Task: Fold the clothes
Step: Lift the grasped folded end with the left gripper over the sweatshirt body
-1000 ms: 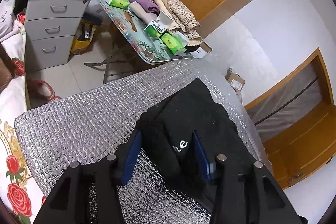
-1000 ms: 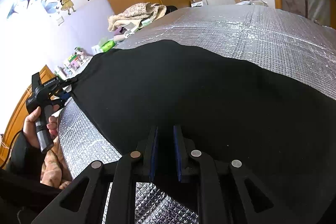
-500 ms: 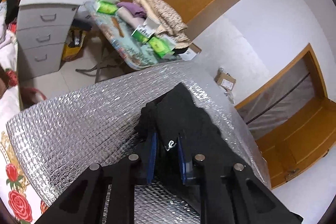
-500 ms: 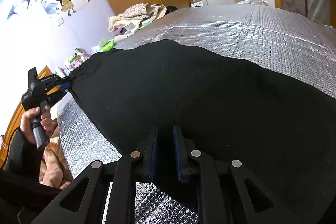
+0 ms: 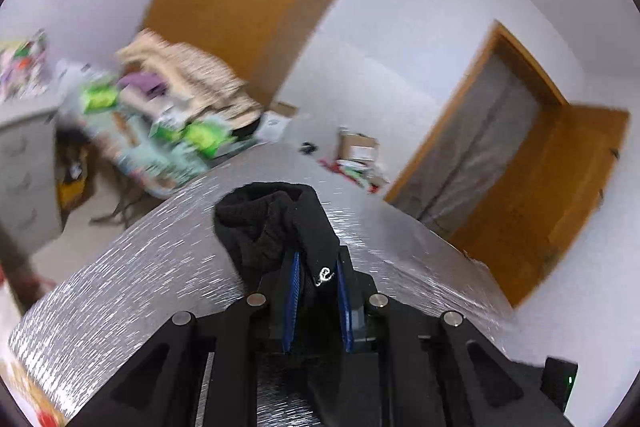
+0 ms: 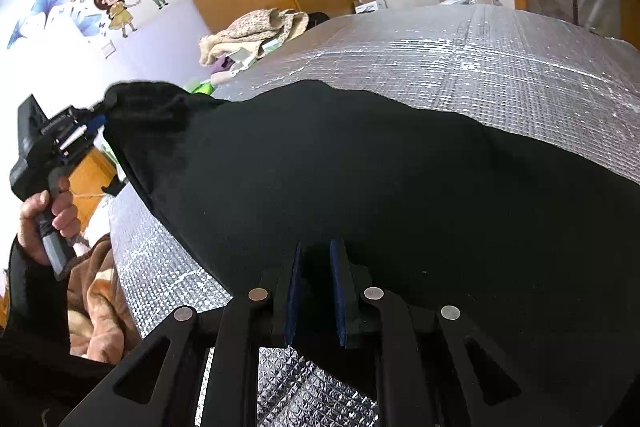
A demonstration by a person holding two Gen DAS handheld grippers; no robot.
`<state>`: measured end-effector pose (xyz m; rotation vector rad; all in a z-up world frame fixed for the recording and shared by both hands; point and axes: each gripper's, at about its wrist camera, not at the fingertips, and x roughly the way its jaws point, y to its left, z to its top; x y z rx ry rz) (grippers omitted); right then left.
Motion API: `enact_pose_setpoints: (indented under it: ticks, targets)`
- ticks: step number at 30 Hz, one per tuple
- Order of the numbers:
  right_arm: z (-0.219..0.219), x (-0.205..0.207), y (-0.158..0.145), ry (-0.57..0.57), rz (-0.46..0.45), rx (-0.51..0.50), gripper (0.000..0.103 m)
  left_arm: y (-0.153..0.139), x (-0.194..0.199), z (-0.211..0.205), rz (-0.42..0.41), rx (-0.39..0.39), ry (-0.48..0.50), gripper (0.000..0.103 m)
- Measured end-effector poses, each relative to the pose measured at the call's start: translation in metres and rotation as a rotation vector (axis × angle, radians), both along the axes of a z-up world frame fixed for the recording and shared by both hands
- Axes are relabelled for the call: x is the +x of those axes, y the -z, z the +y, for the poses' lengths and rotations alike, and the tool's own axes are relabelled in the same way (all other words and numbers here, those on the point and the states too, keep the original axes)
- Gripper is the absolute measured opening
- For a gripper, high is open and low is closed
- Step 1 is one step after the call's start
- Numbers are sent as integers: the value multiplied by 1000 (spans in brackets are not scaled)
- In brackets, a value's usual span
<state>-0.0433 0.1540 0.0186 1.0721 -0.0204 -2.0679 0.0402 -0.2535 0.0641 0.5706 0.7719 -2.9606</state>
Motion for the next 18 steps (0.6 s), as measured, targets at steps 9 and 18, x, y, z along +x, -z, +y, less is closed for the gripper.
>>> enact_pose_setpoints:
  ticks: [9, 18]
  targets:
    - [16, -3, -5, 60, -7, -7, 15, -12, -36, 106, 12, -186, 350, 17]
    - [24, -6, -5, 94, -20, -15, 15, 35, -44, 187, -114, -267, 639, 16]
